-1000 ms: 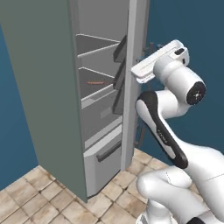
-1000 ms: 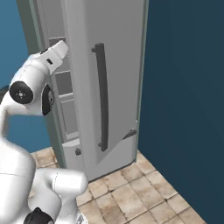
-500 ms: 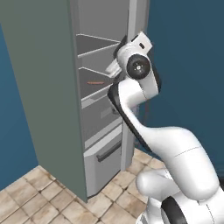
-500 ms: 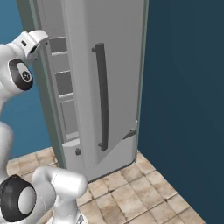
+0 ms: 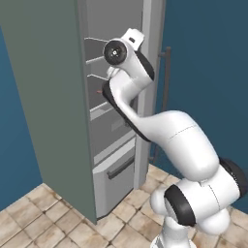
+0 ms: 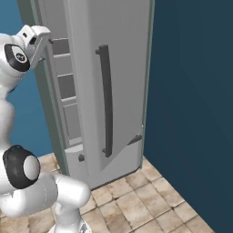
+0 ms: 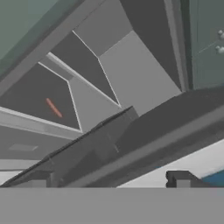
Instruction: Move the hot dog bun to the plate on the dining table and place the condiment next to that plate. Then navigate to the fridge and take the sausage and place it on the plate as well.
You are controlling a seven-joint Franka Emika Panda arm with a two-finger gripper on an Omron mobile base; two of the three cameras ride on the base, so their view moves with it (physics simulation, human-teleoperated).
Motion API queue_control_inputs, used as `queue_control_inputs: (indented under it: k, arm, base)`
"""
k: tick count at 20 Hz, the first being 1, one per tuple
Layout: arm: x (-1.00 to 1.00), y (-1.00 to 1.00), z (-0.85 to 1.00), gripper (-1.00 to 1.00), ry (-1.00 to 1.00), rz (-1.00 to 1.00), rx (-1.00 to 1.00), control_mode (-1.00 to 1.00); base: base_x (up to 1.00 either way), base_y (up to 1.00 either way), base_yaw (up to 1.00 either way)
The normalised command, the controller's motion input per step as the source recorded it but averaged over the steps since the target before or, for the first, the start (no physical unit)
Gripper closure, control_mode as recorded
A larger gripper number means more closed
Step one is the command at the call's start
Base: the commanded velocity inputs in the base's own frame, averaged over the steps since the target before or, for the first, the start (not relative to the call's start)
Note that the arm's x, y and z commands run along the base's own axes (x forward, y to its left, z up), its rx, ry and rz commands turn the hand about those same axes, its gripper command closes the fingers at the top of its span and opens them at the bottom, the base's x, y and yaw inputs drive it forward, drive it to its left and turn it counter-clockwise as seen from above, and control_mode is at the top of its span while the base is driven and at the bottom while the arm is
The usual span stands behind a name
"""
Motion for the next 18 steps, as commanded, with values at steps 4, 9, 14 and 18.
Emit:
queue_control_inputs:
  k: [4, 9, 14, 18]
  arm:
    - [0.77, -0.08, -0.23, -1.0, 0.1, 0.0, -0.01, -1.0]
    - [0.63, -0.24, -0.16, -1.0, 0.02, 0.0, 0.0, -1.0]
    - [0.35, -0.39, -0.14, -1.0, 0.0, 0.0, 0.0, -1.0]
    - [0.03, -0.52, -0.08, -1.0, 0.0, 0.0, 0.0, -1.0]
  base:
    - [0.0, 0.0, 0.0]
    - [0.0, 0.0, 0.0]
    - [0.0, 0.0, 0.0]
    - [0.0, 0.0, 0.0]
